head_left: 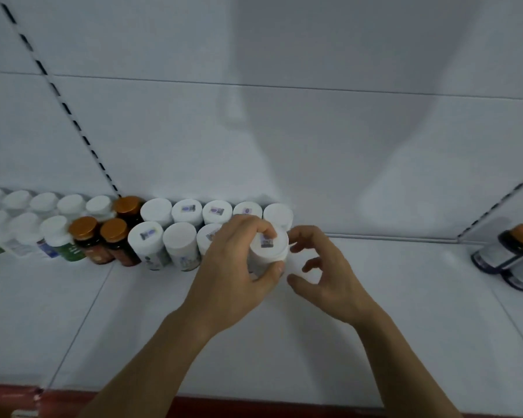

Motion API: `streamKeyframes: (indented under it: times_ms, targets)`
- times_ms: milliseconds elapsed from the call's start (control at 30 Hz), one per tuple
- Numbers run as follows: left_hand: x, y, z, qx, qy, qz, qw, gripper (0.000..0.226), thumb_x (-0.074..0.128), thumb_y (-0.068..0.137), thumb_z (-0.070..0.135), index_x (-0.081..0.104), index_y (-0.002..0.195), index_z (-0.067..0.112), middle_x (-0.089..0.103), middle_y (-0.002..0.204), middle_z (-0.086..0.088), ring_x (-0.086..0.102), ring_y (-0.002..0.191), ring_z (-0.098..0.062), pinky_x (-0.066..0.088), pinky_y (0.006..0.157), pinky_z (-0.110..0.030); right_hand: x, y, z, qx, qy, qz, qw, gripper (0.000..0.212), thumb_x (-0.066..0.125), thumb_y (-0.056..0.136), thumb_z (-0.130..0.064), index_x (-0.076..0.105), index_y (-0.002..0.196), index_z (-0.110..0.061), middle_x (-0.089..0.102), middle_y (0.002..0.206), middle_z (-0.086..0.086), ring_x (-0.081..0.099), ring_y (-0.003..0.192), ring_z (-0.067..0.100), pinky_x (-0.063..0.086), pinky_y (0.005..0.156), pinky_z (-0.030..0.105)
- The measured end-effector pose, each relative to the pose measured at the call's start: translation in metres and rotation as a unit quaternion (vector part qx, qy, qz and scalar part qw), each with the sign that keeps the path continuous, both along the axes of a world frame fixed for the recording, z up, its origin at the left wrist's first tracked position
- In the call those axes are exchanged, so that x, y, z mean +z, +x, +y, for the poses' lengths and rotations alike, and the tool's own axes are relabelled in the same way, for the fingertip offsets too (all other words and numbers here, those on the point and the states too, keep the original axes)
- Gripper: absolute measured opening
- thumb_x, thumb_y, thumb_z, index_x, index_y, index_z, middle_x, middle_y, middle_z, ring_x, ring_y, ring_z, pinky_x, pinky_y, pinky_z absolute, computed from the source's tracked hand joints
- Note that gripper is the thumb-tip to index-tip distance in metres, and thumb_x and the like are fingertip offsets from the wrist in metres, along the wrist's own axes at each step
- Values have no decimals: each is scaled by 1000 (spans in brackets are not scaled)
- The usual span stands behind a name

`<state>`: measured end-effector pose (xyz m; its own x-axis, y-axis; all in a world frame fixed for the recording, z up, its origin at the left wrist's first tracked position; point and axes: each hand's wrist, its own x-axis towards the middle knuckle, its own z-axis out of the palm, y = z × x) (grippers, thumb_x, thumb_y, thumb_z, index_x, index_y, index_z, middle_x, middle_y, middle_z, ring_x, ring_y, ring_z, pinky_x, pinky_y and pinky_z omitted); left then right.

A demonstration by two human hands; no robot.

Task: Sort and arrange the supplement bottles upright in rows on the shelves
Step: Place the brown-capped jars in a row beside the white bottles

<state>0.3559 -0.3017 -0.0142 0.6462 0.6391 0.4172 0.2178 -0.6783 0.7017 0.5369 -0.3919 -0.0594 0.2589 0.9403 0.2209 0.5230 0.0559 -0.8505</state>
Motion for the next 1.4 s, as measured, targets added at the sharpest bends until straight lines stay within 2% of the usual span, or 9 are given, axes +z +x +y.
streamKeyframes:
  times_ms: [200, 367, 467, 567, 767, 900, 1000, 1167, 1400]
  targets:
    - [-3, 5, 10, -67, -21, 16, 997, 43, 78, 88, 30, 58, 125, 24, 60, 121, 16, 57, 116, -10, 43, 93, -16, -8, -14, 4, -71, 16, -27, 997, 56, 86, 78, -29, 52, 122, -37, 63, 111, -24, 59, 96, 10, 43, 73, 12]
    - [-22, -44, 59, 79, 124, 21, 989, 28, 62, 92, 25, 64, 117, 13, 63, 119, 0, 58, 114, -24, 45, 100, -36, -19, -17, 11, -134, -49, -35, 989, 57, 85, 76, -24, 50, 119, -39, 61, 108, -22, 55, 86, -2, 39, 69, 6]
    - [-36, -65, 75, 93, 121, 80, 985, 37, 67, 84, 38, 65, 117, 23, 61, 125, 6, 55, 122, -23, 44, 97, -50, -24, -24, 22, -157, -64, -16, 985, 56, 84, 74, -20, 51, 116, -35, 63, 103, -19, 56, 83, -1, 39, 66, 6]
    - [-45, -65, 70, 93, 127, 121, 980, 42, 65, 78, 50, 64, 116, 35, 55, 127, 16, 49, 124, -18, 35, 94, -45, -27, -28, 24, -167, -62, -9, 984, 58, 84, 73, -16, 51, 119, -30, 63, 100, -20, 58, 82, -3, 39, 66, 5]
    - [-54, -56, 69, 133, 149, 123, 972, 36, 60, 80, 49, 67, 111, 33, 59, 126, 10, 53, 120, -25, 34, 92, -48, -26, -28, 28, -168, -78, -11, 983, 69, 85, 73, -17, 46, 129, -28, 60, 105, -20, 58, 82, -4, 40, 67, 4]
    - [-49, -59, 71, 124, 129, 121, 976, 38, 58, 81, 52, 66, 112, 31, 54, 126, 7, 51, 123, -25, 36, 95, -50, -16, -11, 16, -147, -180, -57, 971, 92, 89, 72, -31, 33, 145, -35, 52, 126, -8, 57, 99, 7, 45, 86, 21]
    - [-36, -48, 73, 128, 141, 117, 975, 38, 55, 84, 49, 66, 112, 26, 55, 126, 2, 51, 121, -28, 37, 96, -50, -2, 22, -11, -150, -263, -143, 942, 86, 83, 79, -39, 33, 148, -31, 48, 138, 1, 52, 121, 18, 45, 102, 36]
    - [-13, 15, 54, 23, 171, 90, 981, 31, 54, 83, 45, 66, 106, 28, 56, 119, 6, 51, 114, -26, 40, 91, -48, 33, 70, -73, -212, -334, -215, 893, 64, 72, 89, -45, 43, 143, -30, 47, 142, 2, 48, 127, 23, 44, 104, 39]
    - [-14, 141, -11, -135, 182, 84, 970, 30, 54, 83, 45, 65, 108, 32, 53, 119, 9, 50, 118, -20, 35, 93, -45, 61, 123, -166, -351, -267, -231, 867, 49, 68, 94, -38, 50, 138, -26, 55, 137, 2, 54, 119, 21, 43, 95, 31]
